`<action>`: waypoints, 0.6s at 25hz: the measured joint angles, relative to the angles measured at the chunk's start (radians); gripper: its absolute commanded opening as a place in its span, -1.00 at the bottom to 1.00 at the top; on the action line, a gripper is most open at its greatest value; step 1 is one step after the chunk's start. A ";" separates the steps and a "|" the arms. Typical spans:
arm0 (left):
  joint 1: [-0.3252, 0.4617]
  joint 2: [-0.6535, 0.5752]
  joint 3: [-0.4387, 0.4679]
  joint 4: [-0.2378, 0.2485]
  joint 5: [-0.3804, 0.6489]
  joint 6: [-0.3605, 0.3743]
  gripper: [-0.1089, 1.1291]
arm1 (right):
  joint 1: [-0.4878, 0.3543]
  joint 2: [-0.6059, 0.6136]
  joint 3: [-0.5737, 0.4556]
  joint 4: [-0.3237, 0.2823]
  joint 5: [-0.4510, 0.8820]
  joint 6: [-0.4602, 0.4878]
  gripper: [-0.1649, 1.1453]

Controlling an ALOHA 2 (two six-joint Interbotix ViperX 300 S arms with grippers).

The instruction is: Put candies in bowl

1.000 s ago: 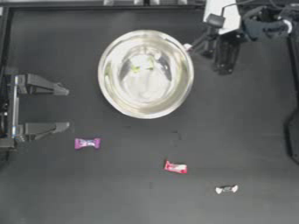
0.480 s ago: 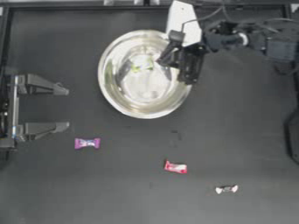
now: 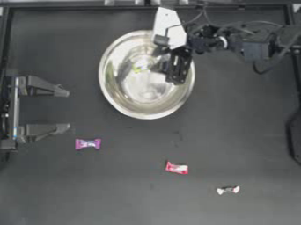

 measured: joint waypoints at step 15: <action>0.000 -0.006 0.018 0.000 -0.002 0.000 0.80 | 0.046 -0.181 0.061 0.057 0.025 -0.020 0.74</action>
